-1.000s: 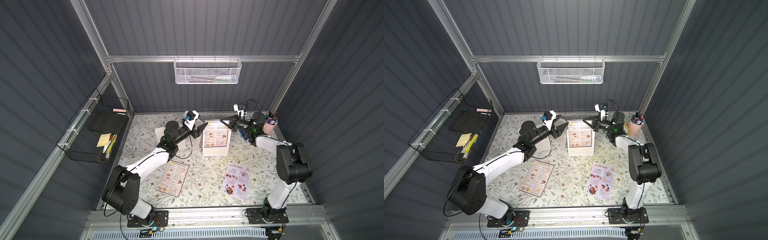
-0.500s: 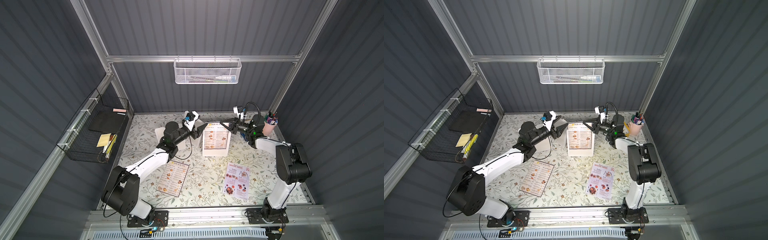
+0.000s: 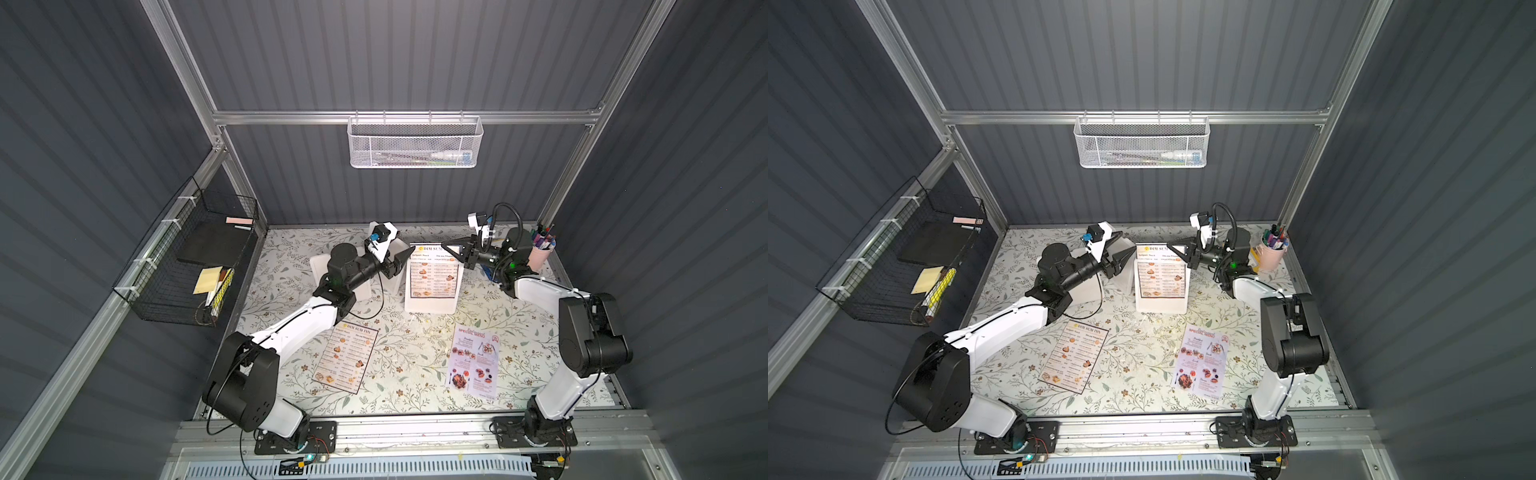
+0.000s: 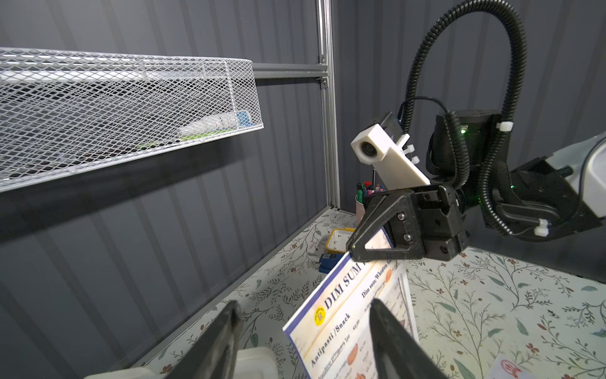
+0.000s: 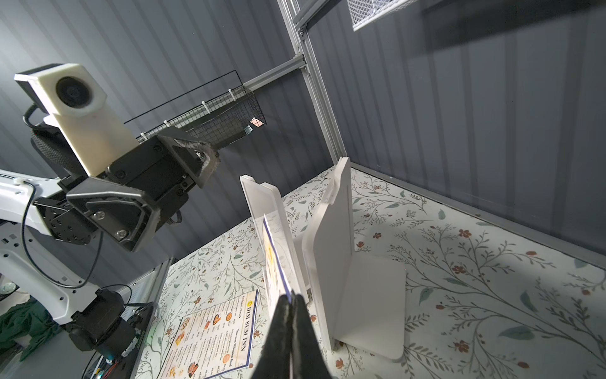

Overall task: Insert the menus into the narrow rack
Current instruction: Insert the menu into the narrow rack.

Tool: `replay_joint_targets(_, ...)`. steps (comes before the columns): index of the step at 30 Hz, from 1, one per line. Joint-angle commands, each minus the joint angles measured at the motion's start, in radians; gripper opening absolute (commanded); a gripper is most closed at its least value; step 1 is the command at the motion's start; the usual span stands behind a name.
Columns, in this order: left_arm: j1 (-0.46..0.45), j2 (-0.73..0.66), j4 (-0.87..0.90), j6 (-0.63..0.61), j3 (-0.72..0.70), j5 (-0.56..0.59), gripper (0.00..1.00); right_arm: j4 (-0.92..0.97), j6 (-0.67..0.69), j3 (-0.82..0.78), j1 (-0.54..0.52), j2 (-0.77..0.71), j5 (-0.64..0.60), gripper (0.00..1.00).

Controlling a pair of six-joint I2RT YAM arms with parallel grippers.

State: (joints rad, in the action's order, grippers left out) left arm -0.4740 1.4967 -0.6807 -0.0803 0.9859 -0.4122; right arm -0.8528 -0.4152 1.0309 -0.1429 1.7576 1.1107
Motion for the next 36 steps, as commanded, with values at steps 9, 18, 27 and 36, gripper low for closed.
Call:
replay_joint_targets(9, 0.008, -0.018, -0.002, -0.001, -0.005, -0.002, 0.64, -0.144, -0.041, -0.071, 0.001, 0.013, -0.015, 0.41)
replay_joint_targets(18, 0.008, -0.114, -0.016, 0.019, -0.079, 0.138, 0.63, 0.304, 0.088, -0.073, -0.020, -0.290, -0.316, 0.68)
replay_joint_targets(27, 0.008, -0.371, -0.170, 0.112, -0.404, 0.497, 0.72, 0.855, 0.184, 0.079, -0.242, -0.463, -0.905, 0.77)
replay_joint_targets(36, 0.008, -0.399, -0.249, 0.194, -0.537, 0.647, 0.73, 1.113, 0.174, 0.321, -0.380, -0.333, -1.151, 0.78)
